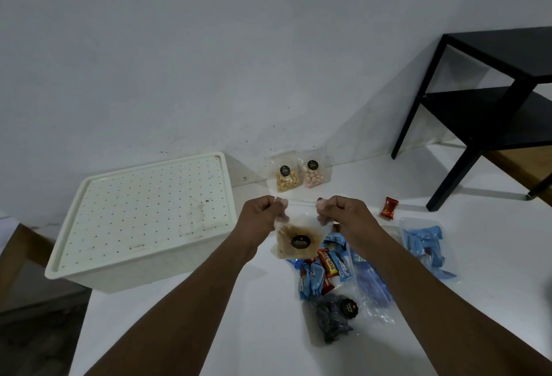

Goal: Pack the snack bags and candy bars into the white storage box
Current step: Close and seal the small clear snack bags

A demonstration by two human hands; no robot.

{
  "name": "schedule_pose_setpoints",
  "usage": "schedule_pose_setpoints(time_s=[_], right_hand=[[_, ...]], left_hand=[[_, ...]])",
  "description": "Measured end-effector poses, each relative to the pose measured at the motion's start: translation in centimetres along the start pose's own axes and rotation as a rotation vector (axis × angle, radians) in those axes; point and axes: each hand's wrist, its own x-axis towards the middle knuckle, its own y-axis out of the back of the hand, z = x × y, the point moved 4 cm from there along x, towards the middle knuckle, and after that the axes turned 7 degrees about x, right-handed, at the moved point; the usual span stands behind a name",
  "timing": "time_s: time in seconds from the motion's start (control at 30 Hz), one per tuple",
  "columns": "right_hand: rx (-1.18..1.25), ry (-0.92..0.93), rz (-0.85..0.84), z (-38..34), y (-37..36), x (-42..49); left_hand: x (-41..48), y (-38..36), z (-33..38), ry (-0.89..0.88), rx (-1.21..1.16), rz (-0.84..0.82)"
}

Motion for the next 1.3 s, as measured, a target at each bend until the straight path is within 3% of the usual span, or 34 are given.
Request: schedule_pose_setpoints(time_s=[0.3, 0.53, 0.73, 0.93, 1.13, 1.3], right_hand=[[-0.008, -0.002, -0.038, 0.3, -1.0, -0.7], [-0.203, 0.104, -0.023, -0.7, -1.5, -0.4], [-0.022, 0.030, -0.035, -0.8, -1.0, -0.9], [-0.107, 0.098, 0.007, -0.8, -0.6, -1.0], [0.008, 0.011, -0.013, -0.4, -0.6, -1.1], [-0.004, 0.044, 0.049, -0.1, 0.0, -1.0]], left_hand=[[-0.2, -0.3, 0.2, -0.064, 0.113, 0.006], [-0.5, -0.6, -0.3, 0.005, 0.025, -0.113], [-0.2, 0.3, 0.6, -0.057, 0.036, -0.024], [-0.4, -0.6, 0.2, -0.007, 0.088, -0.137], [0.1, -0.9, 0.8, -0.101, 0.143, -0.057], [-0.7, -1.8, 0.5, -0.015, 0.029, -0.200]])
